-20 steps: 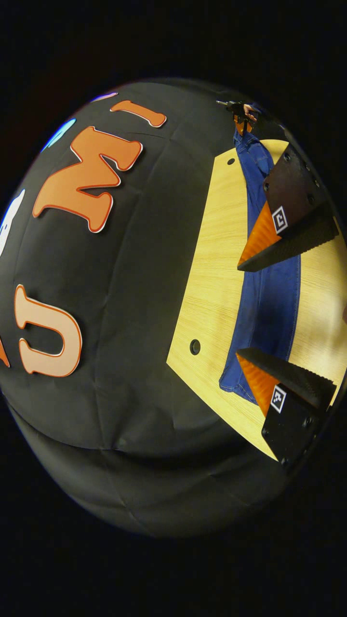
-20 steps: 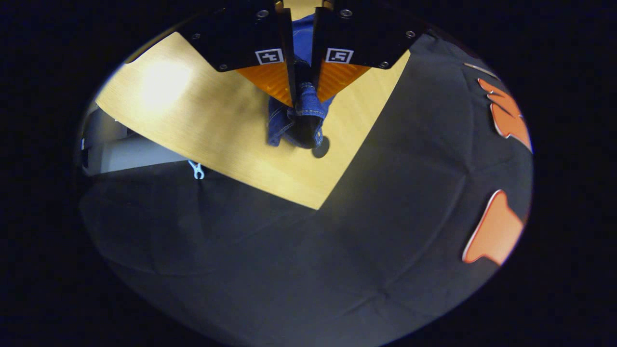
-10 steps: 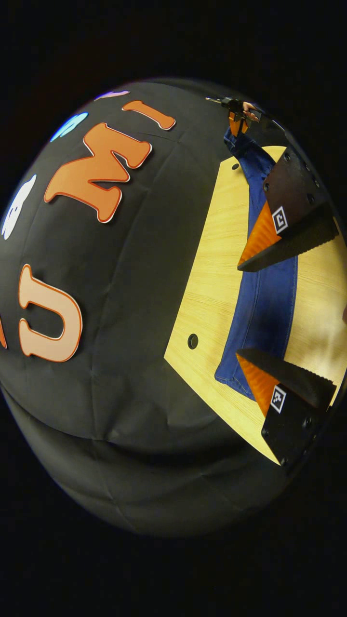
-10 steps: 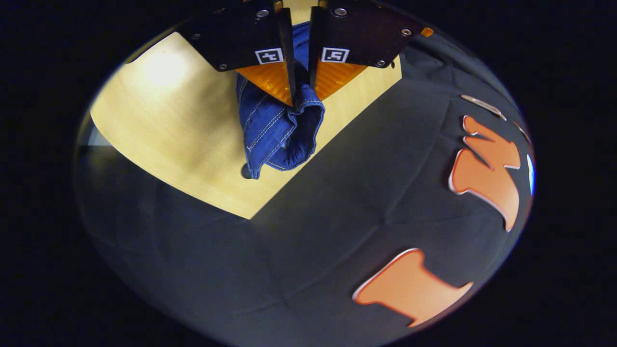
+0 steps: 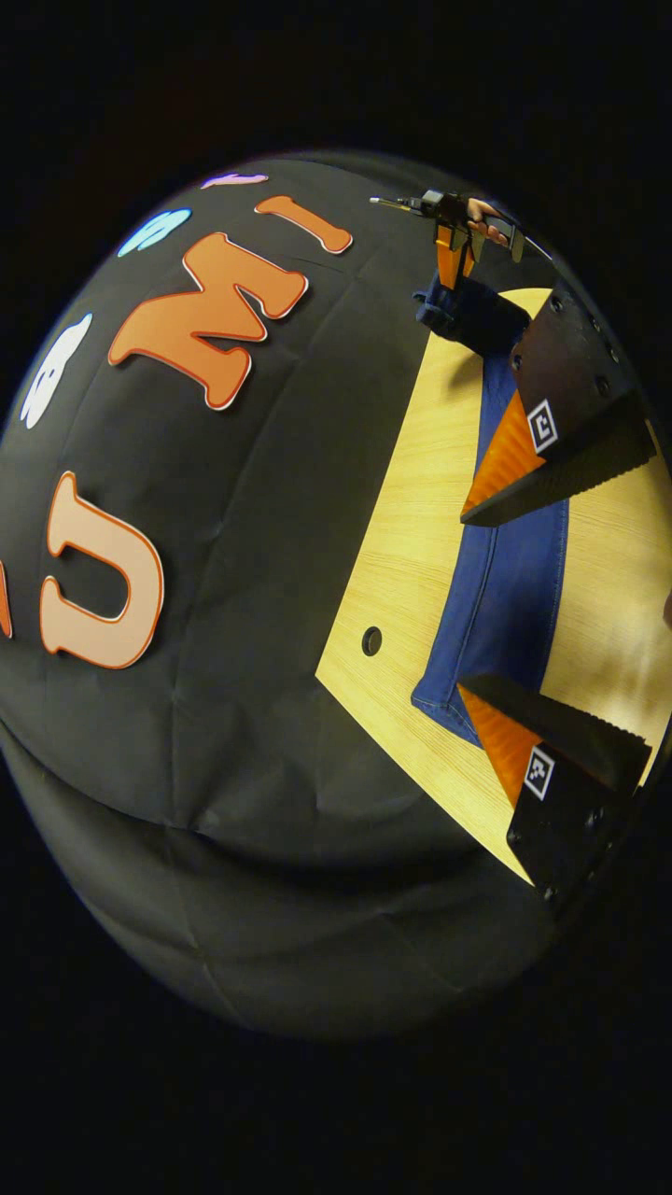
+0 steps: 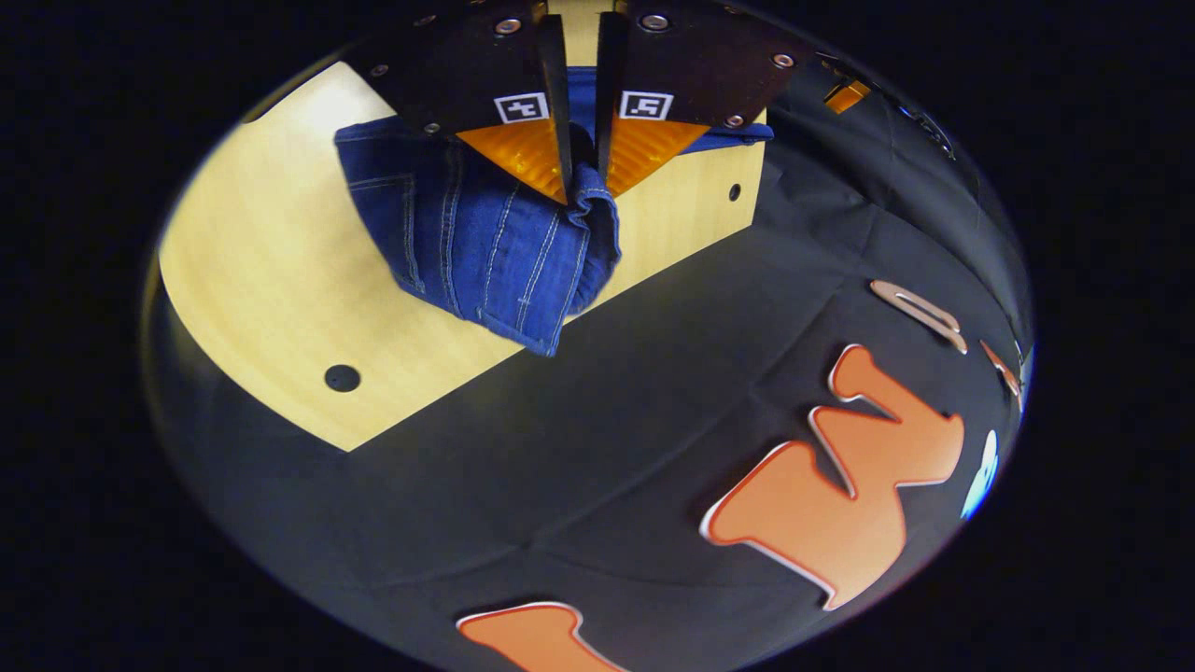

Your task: Grasp the waist and the cuffs of the jeans and fold them to make the two legs overlap; first hold the waist and fold one-third of the jeans toward the cuffs, then hold the cuffs and fold the remaining one-third in the same direction to finish folding.

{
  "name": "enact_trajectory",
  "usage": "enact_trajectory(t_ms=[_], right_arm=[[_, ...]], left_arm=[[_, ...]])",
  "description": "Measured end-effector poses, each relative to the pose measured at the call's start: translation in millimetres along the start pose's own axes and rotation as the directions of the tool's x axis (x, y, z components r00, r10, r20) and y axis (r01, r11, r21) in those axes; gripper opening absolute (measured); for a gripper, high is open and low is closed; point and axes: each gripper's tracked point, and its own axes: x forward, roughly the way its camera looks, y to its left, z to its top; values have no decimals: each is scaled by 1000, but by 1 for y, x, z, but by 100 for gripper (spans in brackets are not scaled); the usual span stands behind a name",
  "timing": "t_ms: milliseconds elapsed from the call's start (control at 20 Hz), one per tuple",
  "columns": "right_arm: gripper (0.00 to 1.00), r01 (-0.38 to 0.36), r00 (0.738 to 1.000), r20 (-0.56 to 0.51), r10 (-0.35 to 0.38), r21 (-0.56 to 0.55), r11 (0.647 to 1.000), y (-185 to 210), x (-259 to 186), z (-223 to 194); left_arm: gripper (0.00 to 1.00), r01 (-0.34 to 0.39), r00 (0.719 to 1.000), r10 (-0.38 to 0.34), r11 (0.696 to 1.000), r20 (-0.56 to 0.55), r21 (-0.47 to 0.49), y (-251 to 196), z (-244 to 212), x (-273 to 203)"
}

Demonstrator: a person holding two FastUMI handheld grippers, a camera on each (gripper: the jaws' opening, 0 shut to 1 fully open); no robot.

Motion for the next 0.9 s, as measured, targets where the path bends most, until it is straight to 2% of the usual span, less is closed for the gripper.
enact_trajectory(t_ms=[300, 500, 650, 700, 750, 800, 850, 900], right_arm=[[14, -35, 994, -102, 26, -83, 996, 54, 34, -66], [15, 16, 985, -167, -43, -156, 988, 48, 52, -118], [16, 29, 968, -241, -76, -193, 981, 42, 54, -157], [7, 12, 962, -266, -65, -195, 981, 48, 55, -167], [21, -8, 957, -285, -49, -193, 981, 55, 52, -177], [36, -40, 953, -304, -17, -178, 983, 65, 51, -185], [28, -89, 949, -314, 38, -148, 985, 82, 49, -190], [48, -109, 950, -305, 62, -137, 985, 91, 47, -190]], left_arm=[[98, 5, 999, -7, 999, -34, -48, 24, -12, 7], [98, 2, 995, -11, 996, -96, -89, 38, -32, 23], [98, 3, 986, -33, 982, -160, -187, 44, -52, 36], [98, -10, 983, -32, 974, -182, -228, 48, -57, 40], [100, -17, 979, -40, 961, -200, -275, 49, -62, 42], [98, -21, 975, -52, 945, -215, -328, 51, -66, 43], [98, -28, 970, -70, 920, -234, -392, 51, -71, 45], [98, -35, 965, -88, 889, -246, -456, 55, -77, 49]])
